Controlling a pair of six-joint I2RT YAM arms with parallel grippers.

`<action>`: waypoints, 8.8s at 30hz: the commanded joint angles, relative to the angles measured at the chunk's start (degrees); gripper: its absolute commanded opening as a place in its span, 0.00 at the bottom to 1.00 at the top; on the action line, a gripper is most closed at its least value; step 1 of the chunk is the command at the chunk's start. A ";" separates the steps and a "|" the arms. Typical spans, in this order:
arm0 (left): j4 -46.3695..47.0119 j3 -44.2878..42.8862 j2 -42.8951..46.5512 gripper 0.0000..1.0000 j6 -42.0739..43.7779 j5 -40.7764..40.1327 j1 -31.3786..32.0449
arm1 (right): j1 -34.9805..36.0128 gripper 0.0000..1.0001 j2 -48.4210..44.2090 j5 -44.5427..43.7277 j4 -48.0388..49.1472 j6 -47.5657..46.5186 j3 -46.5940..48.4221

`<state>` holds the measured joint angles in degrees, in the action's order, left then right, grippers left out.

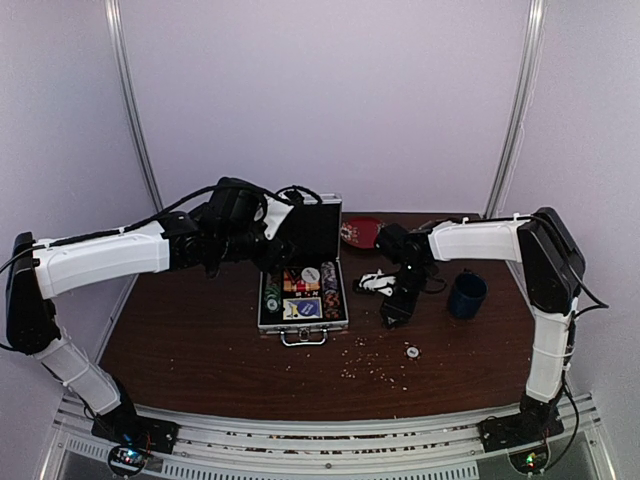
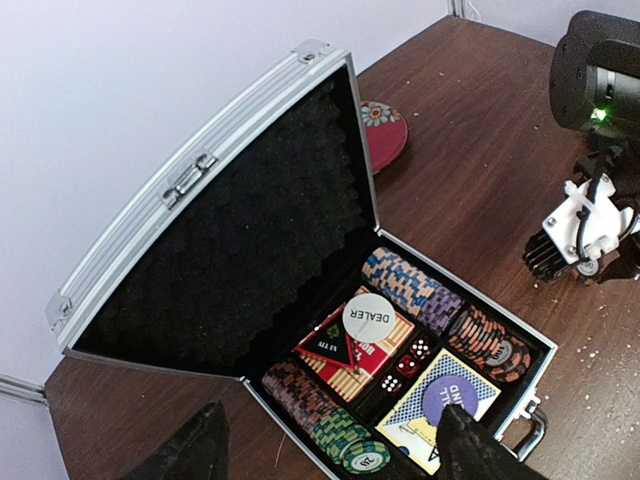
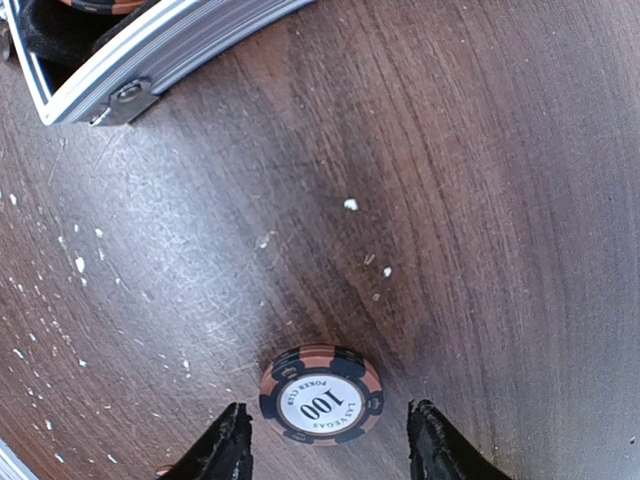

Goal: Pack up texas hold em set

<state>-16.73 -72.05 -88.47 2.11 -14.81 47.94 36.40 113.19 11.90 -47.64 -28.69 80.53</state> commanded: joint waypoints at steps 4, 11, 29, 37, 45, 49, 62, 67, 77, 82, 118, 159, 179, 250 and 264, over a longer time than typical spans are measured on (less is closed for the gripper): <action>1.46 -1.58 0.32 0.73 0.43 -0.28 -0.38 | 0.34 0.54 2.58 -0.01 -0.90 0.45 2.26; 1.30 -1.68 0.07 0.73 0.65 -0.09 -0.39 | 0.34 0.54 3.59 0.71 -1.74 0.21 2.27; 0.93 -1.79 -0.62 0.73 0.94 -0.27 -0.35 | 1.24 0.35 -0.15 0.41 -3.22 0.73 1.15; 0.81 -1.86 -0.83 0.73 0.97 0.00 -0.39 | 1.24 0.35 -9.32 1.91 -3.43 -0.50 -5.25; 0.67 -1.95 -0.91 0.73 0.94 0.04 -0.39 | 1.69 0.36 -12.28 3.26 -4.10 -2.70 -12.75; 0.67 -1.95 -1.07 0.73 0.96 -0.20 -0.37 | 2.23 0.36 -12.09 3.28 -3.50 -2.99 -13.97; 0.57 -1.95 -1.23 0.73 1.22 -0.45 -0.39 | 3.56 0.37 -10.36 2.17 -3.77 -3.39 -15.23; 0.47 -2.04 -1.35 0.73 1.23 -0.25 -0.38 | 3.88 0.38 -10.35 1.28 -3.03 -3.26 -16.34; 0.45 -2.04 -1.53 0.73 1.23 -0.22 -0.39 | 3.94 0.43 -10.44 0.35 -2.00 -3.46 -17.78; 0.38 -2.02 -1.71 0.73 1.23 -0.05 -0.39 | 4.03 0.47 -10.09 0.49 -1.90 -3.61 -18.26; -0.14 -2.38 -2.24 0.73 1.23 0.31 -0.39 | 7.25 0.50 -6.40 -5.33 2.64 -2.44 -25.18; -0.13 -2.30 -1.41 0.73 1.38 -1.21 -0.39 | 7.31 0.24 -8.42 0.40 -1.90 -0.94 -11.22; 1.80 -0.95 1.44 0.73 1.21 -5.82 -0.39 | 9.98 0.25 -2.31 1.97 3.38 0.93 6.29; 2.27 -0.63 2.68 0.73 1.93 -7.16 -0.58 | 10.86 0.50 3.10 -4.51 15.27 5.51 11.12; 3.46 0.26 4.36 0.73 1.91 -8.54 -0.65 | 7.63 0.48 -6.77 3.02 10.84 3.73 5.35</action>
<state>-16.53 -72.53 -86.50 3.57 -21.96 47.92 45.39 111.42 13.28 -35.24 -24.23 89.25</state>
